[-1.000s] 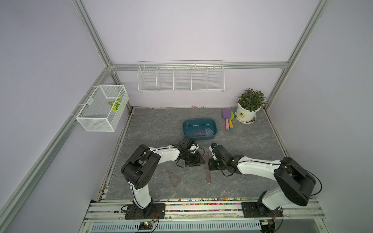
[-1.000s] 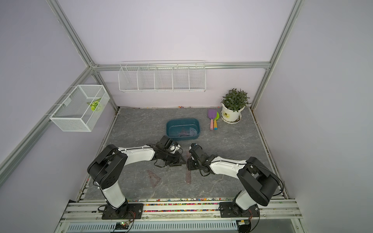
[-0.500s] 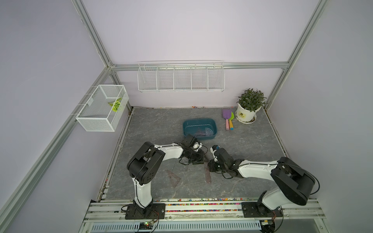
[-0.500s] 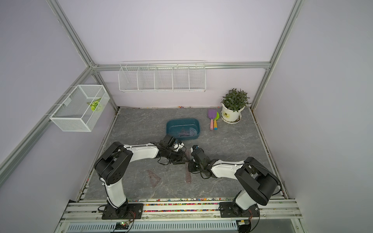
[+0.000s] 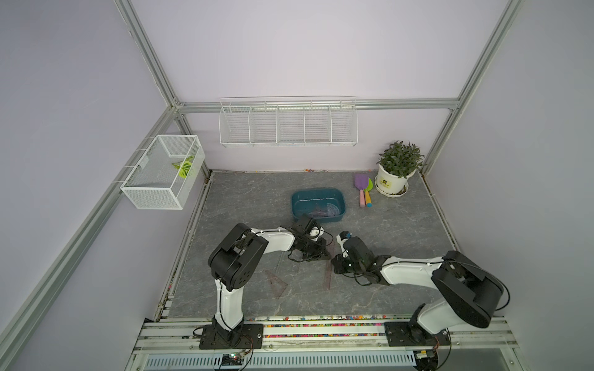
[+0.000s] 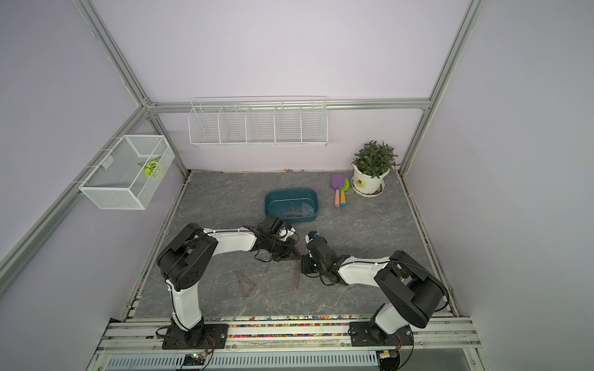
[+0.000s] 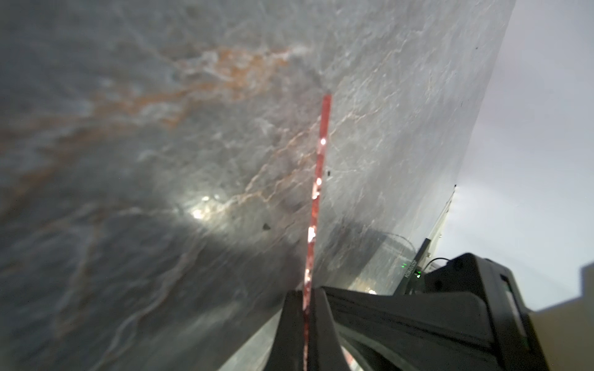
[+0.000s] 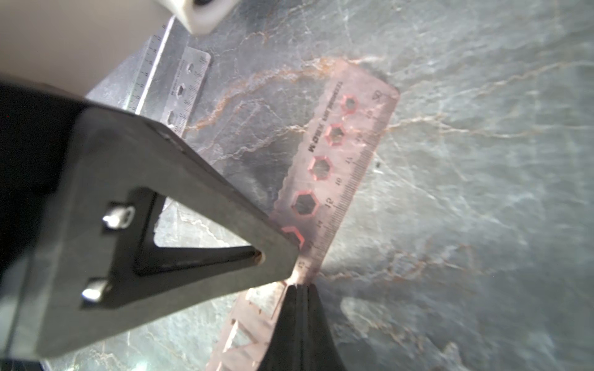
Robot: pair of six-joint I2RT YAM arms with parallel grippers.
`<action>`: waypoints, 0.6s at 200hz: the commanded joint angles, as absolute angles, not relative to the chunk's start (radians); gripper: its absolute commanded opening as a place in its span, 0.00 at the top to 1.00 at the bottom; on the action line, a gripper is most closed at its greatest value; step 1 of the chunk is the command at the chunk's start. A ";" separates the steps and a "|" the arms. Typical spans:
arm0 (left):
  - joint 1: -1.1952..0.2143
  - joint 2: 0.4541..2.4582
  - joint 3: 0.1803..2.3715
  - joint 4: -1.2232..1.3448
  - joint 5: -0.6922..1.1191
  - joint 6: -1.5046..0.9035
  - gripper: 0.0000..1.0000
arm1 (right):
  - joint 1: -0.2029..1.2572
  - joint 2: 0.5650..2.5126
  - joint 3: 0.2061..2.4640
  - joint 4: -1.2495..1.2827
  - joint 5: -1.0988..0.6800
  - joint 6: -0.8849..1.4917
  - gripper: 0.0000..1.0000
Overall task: Put the scattered rulers into the storage box
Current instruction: Pick up the ruler from the center of the board.
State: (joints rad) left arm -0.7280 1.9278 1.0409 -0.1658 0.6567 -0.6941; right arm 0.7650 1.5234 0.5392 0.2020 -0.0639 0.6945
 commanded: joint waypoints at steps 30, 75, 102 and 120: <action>-0.735 1.822 1.114 -0.288 0.553 -0.702 1.00 | 0.664 1.363 0.499 -0.038 -0.047 0.641 0.99; -0.732 1.698 1.267 -0.309 0.291 -0.878 1.00 | 0.542 1.228 0.497 -0.122 -0.059 0.588 0.98; -0.735 1.682 1.321 -0.301 0.072 -1.049 1.00 | 0.507 1.189 0.497 -0.129 -0.079 0.581 0.98; -0.740 1.677 1.313 -0.249 -0.071 -1.200 1.00 | 0.498 1.177 0.503 -0.136 -0.093 0.577 0.98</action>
